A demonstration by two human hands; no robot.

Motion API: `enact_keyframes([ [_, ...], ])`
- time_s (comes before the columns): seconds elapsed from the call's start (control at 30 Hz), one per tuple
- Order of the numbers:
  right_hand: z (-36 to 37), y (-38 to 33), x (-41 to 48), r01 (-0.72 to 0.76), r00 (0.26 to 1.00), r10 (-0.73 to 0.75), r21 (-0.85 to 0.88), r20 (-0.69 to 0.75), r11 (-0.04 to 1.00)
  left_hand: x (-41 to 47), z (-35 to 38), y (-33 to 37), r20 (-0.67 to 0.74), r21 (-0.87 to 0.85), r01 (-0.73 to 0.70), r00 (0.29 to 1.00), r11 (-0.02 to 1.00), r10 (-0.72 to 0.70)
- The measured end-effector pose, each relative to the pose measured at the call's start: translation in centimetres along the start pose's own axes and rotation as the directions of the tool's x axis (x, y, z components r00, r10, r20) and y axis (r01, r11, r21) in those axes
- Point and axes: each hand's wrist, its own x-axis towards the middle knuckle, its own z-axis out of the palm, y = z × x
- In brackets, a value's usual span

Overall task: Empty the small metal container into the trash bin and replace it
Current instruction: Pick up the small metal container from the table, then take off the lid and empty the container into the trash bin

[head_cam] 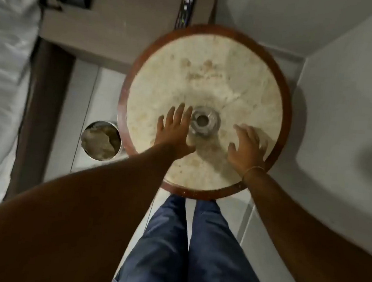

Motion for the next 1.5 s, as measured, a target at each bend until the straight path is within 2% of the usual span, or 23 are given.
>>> enact_keyframes([
  [0.13,2.3,0.5,1.8,-0.006,0.988,0.037,0.203,-0.149,0.979,4.3,1.2,0.9,0.034,-0.090,0.027,0.999,0.996,-0.024],
  [0.27,3.7,1.1,2.4,0.066,0.956,0.040,0.347,-0.292,0.935,6.6,2.8,2.1,-0.012,0.060,-0.081,0.997,0.995,0.081],
  [0.4,4.6,1.2,2.6,0.043,0.956,0.077,0.393,-0.285,0.918,7.5,4.2,2.8,-0.113,0.164,-0.125,0.983,0.978,0.145],
  [0.57,4.9,0.6,2.5,-0.059,0.966,0.192,0.571,-0.175,0.819,7.2,4.5,3.2,-0.145,0.099,-0.131,0.979,0.986,0.144],
  [0.63,5.0,-0.3,2.7,-0.132,0.965,0.252,0.697,-0.072,0.705,6.5,4.3,3.3,-0.156,0.052,-0.132,0.978,0.990,0.138],
  [0.67,5.1,-0.8,2.8,-0.171,0.959,0.285,0.772,-0.014,0.612,5.8,4.2,3.4,-0.171,0.016,-0.141,0.975,0.990,0.142],
  [0.73,5.0,-1.6,3.1,-0.281,0.934,0.313,0.897,0.174,0.340,4.1,4.0,3.4,-0.213,-0.058,-0.170,0.965,0.984,0.154],
  [0.8,4.9,-2.2,3.4,-0.430,0.896,0.172,0.897,0.410,0.101,1.8,3.7,3.0,-0.248,-0.127,-0.189,0.957,0.974,0.153],
  [0.83,4.8,-2.6,3.3,-0.513,0.857,0.066,0.858,0.511,0.022,0.5,3.6,2.6,-0.248,-0.150,-0.190,0.957,0.970,0.149],
  [0.87,4.7,-3.2,3.1,-0.588,0.808,-0.040,0.808,0.588,-0.013,-0.8,3.5,2.0,-0.245,-0.161,-0.190,0.958,0.968,0.147],
  [0.93,5.3,-4.3,2.8,-0.669,0.728,-0.186,0.743,0.660,0.016,-3.1,3.5,1.0,-0.230,-0.161,-0.186,0.962,0.969,0.147],
  [1.0,6.4,-5.6,2.2,-0.716,0.661,-0.266,0.696,0.702,0.057,-5.3,3.5,0.0,-0.223,-0.194,-0.162,0.968,0.967,0.118],
  [1.13,8.4,-8.2,0.8,-0.776,0.574,-0.313,0.625,0.757,0.087,-8.9,2.6,-2.5,-0.245,-0.312,-0.108,0.969,0.944,0.030],
  [1.3,10.8,-10.6,0.6,-0.787,0.520,-0.342,0.595,0.783,0.164,-13.2,2.5,-5.5,-0.349,-0.507,-0.093,0.931,0.857,-0.105],
  [1.4,12.3,-13.0,0.8,-0.782,0.494,-0.276,0.560,0.825,0.273,-16.0,3.8,-8.4,-0.392,-0.654,-0.025,0.866,0.756,-0.311],
  [1.5,13.9,-16.2,1.4,-0.684,0.581,-0.158,0.584,0.799,0.437,-18.8,6.3,-10.8,-0.355,-0.755,0.062,0.799,0.653,-0.486],
])
